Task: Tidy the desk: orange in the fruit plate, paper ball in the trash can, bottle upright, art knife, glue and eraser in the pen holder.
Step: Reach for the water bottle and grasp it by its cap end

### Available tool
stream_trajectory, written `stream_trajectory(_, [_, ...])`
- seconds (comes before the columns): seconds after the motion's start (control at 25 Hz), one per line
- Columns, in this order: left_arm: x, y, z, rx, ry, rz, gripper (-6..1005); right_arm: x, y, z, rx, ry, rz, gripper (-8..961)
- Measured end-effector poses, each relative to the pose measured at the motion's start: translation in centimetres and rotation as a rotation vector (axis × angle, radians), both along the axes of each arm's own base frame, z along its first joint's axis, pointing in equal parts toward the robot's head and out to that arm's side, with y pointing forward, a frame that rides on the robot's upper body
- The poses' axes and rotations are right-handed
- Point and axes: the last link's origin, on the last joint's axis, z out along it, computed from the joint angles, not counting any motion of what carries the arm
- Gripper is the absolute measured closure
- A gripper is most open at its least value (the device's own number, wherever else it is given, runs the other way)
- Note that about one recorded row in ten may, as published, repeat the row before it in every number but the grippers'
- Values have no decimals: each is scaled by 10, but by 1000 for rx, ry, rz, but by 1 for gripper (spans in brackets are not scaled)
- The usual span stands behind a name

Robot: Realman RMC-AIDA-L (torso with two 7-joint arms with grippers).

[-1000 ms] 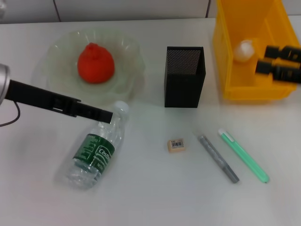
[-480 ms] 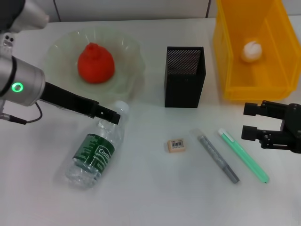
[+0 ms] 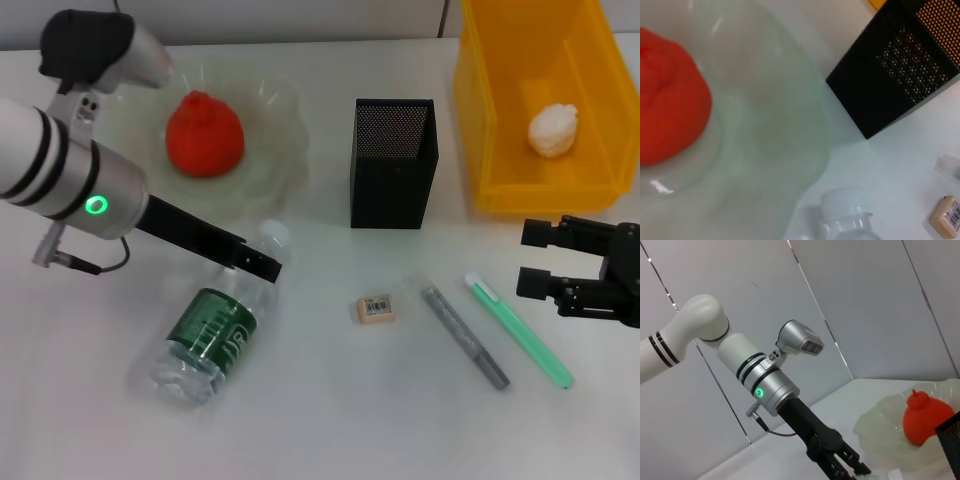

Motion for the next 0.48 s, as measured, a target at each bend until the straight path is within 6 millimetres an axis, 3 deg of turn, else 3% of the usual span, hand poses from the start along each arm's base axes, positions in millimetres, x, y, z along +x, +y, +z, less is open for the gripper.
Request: stream_trajectory(0.48, [23,-4,-33,-29,51,-108,266,3,-5,-3,-4,18,-19,143])
